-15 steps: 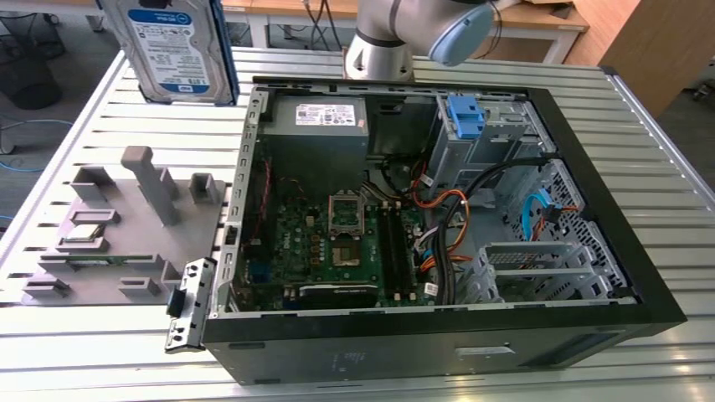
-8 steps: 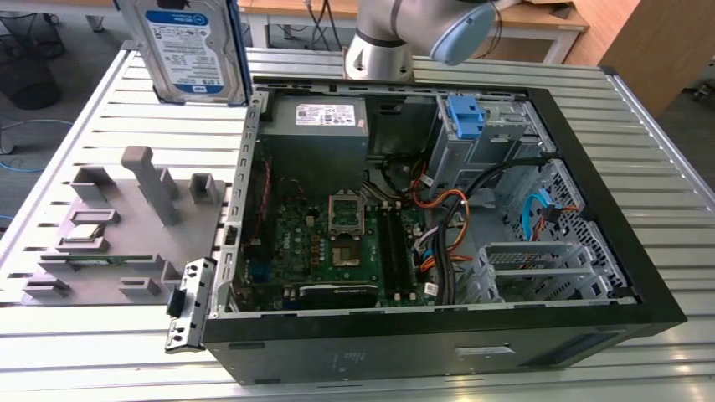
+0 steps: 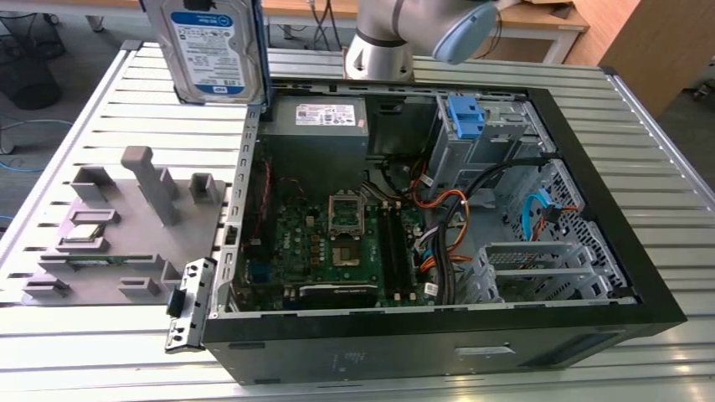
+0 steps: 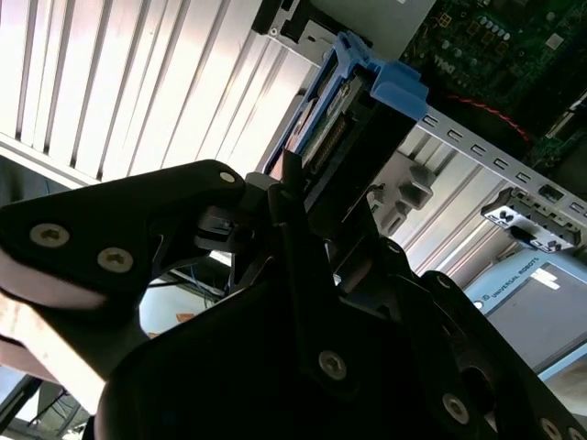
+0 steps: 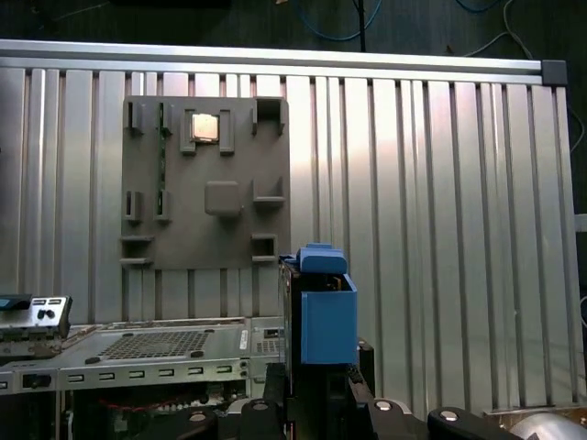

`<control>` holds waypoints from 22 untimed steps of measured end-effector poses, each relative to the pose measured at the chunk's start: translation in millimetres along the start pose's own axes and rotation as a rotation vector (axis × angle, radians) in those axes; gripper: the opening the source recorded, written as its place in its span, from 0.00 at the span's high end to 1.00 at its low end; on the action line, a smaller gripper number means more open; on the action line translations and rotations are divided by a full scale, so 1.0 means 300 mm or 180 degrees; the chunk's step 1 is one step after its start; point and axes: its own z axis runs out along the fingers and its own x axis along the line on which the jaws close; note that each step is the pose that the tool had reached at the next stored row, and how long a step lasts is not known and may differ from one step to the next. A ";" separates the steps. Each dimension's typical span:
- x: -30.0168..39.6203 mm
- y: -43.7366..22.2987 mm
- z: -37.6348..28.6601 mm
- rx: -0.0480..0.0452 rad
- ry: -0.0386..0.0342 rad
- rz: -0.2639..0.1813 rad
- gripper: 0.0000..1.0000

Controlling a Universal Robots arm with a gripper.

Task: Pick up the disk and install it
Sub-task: 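Pick up the disk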

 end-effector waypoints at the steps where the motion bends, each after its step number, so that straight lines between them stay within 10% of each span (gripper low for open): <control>1: 0.000 -0.009 0.000 0.0000 0.0000 0.0000 0.65; 22: -0.008 -0.209 -0.011 -0.0007 0.0000 0.0001 0.65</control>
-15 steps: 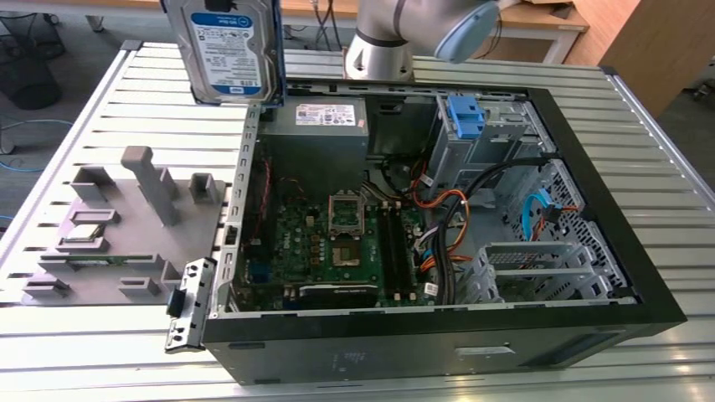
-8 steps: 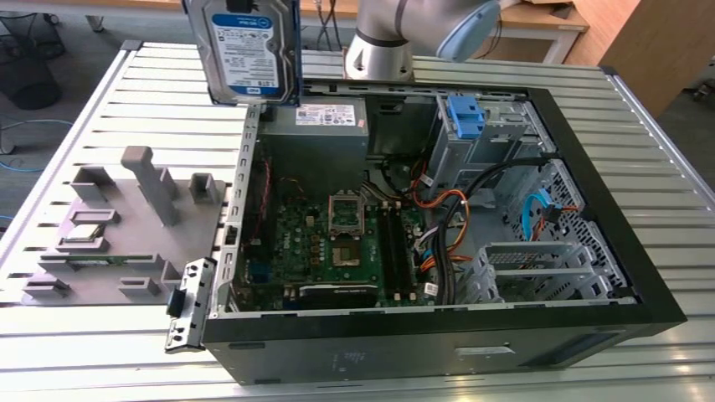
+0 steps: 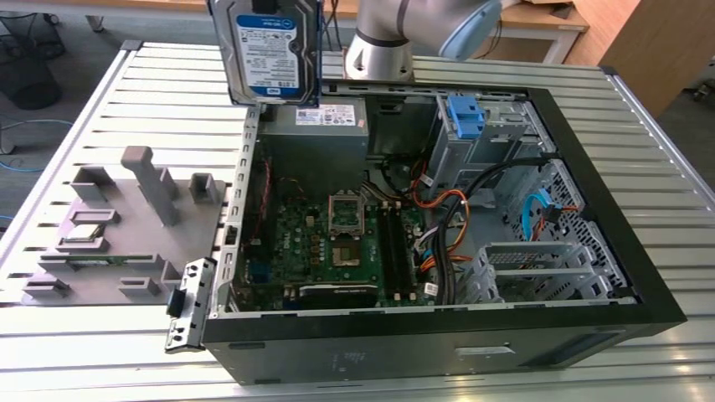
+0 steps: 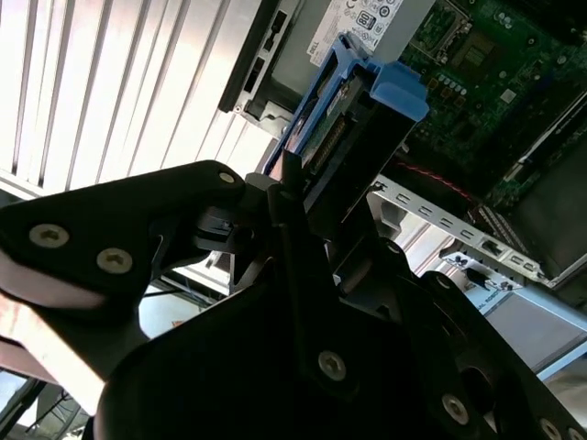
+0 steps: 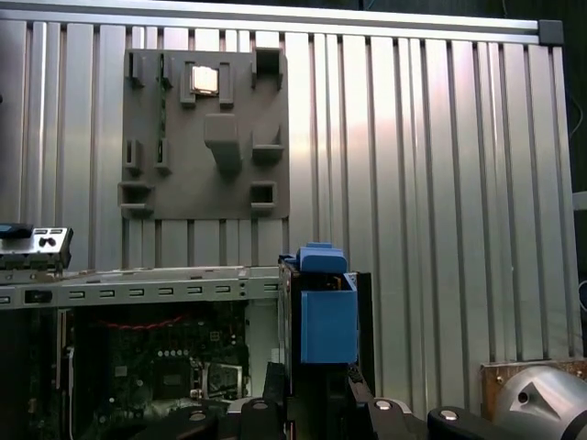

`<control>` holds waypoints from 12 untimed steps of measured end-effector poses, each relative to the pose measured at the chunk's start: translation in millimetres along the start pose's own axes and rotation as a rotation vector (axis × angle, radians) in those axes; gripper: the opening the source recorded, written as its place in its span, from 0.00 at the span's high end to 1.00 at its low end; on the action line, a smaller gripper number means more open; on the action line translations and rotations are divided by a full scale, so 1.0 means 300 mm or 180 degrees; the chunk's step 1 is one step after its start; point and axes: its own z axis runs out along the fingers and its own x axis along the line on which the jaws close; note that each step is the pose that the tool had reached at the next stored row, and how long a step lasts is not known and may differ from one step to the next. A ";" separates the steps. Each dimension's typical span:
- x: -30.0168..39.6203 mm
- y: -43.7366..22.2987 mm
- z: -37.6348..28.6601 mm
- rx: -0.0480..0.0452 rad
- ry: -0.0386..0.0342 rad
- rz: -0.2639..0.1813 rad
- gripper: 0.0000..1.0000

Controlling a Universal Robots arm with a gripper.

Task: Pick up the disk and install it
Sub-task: 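Pick up the disk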

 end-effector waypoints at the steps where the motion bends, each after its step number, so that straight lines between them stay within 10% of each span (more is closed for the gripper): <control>1: 0.000 -0.010 0.000 0.0000 0.0000 0.0000 0.65; 12: -0.004 -0.118 -0.007 -0.0004 0.0000 0.0000 0.65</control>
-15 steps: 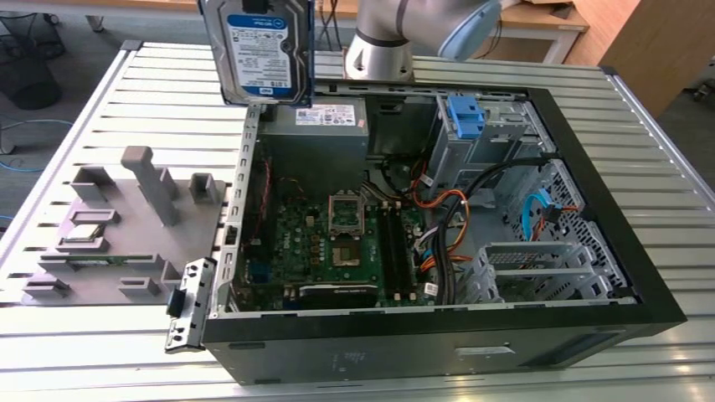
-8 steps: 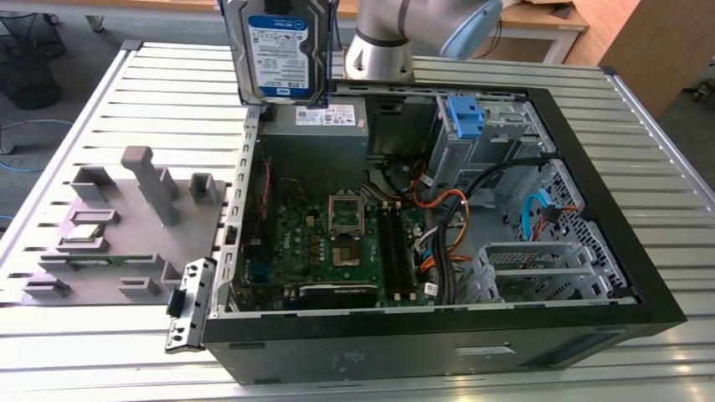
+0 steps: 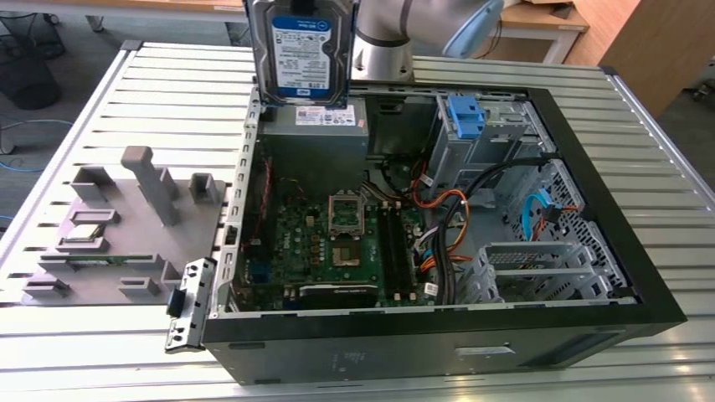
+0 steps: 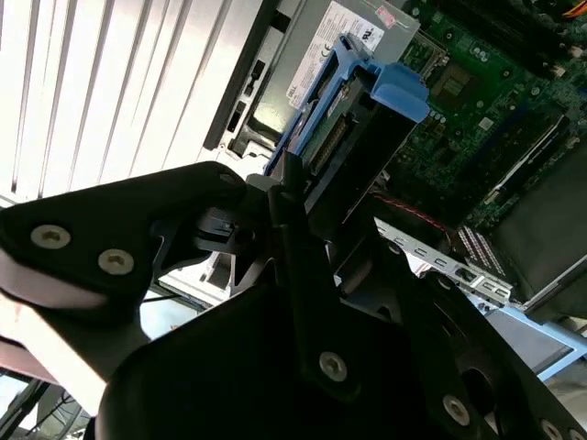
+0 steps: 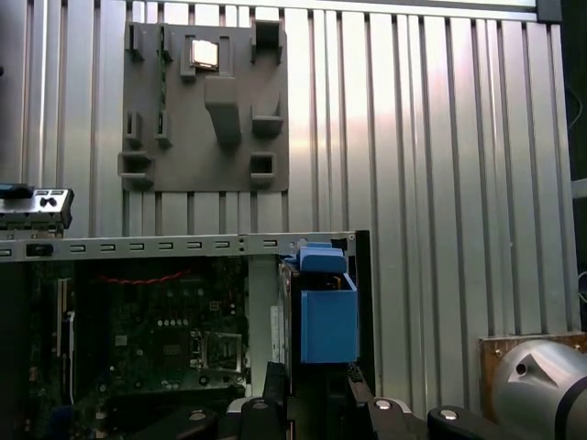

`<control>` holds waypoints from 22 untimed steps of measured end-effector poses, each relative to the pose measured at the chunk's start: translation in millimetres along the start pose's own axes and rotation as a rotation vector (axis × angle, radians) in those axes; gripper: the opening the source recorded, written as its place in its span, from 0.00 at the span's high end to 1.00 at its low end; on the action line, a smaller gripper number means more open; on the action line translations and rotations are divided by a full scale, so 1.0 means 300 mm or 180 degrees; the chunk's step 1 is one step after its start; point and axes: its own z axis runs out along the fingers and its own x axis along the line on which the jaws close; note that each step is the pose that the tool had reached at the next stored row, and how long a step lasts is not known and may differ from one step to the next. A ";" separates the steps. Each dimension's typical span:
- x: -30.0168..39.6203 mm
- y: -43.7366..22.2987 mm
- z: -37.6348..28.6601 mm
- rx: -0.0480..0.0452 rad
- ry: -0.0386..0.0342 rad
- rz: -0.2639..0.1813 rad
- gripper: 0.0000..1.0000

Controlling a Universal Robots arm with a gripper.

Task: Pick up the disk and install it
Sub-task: 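Pick up the disk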

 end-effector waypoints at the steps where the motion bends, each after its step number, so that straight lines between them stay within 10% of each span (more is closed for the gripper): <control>1: 0.000 -0.009 0.000 0.0000 0.0000 0.0000 0.65; 7: -0.002 -0.057 -0.003 -0.0001 0.0000 0.0000 0.65; 22: 0.036 -0.077 -0.009 -0.0001 0.0007 0.0001 0.65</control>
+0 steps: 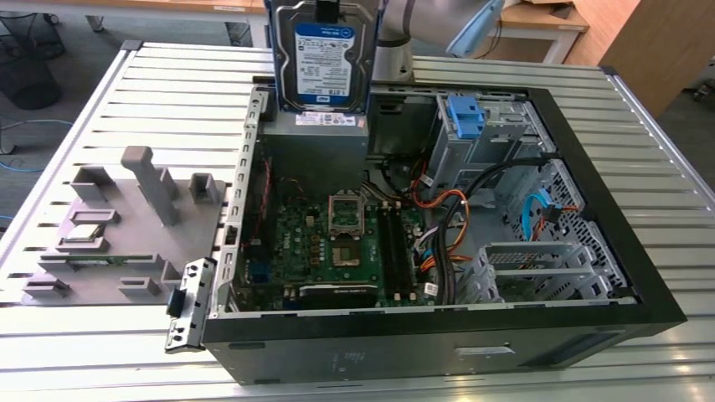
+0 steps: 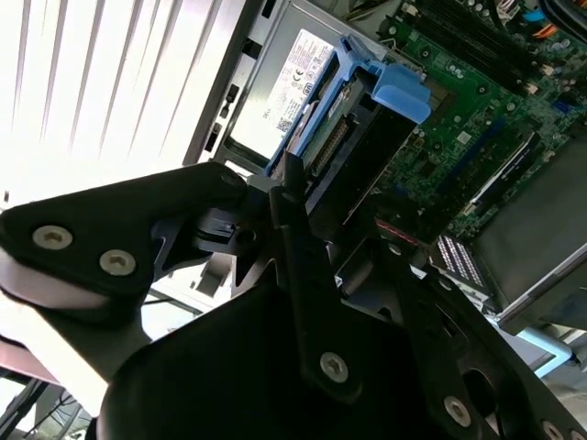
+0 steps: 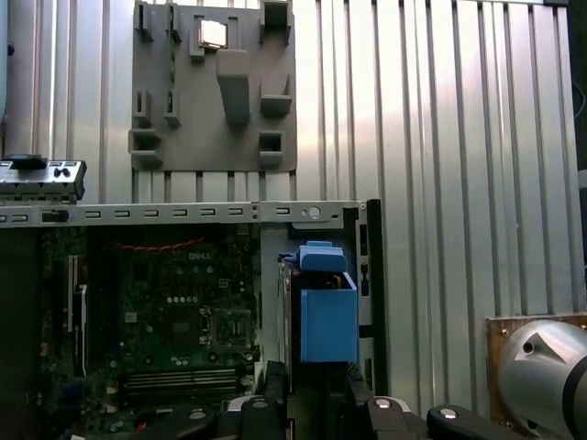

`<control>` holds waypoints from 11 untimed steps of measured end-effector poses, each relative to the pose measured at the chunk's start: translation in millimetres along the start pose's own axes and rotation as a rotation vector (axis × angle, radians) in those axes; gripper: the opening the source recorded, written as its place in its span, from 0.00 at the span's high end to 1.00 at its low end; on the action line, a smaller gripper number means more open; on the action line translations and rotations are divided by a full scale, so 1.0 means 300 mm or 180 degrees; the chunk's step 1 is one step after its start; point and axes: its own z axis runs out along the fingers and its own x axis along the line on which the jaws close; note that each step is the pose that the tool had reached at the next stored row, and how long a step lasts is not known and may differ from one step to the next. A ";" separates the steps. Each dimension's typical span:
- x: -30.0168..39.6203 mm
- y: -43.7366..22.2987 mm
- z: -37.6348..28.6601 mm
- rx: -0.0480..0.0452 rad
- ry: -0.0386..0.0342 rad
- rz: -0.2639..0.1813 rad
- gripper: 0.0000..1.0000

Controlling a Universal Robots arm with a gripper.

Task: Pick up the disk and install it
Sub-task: 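Pick up the disk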

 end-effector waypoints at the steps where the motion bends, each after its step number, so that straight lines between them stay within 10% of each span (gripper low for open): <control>1: 0.006 -0.001 0.000 0.0000 0.0000 0.0000 0.65; 11: 0.070 -0.009 -0.007 0.0000 0.0000 0.0000 0.65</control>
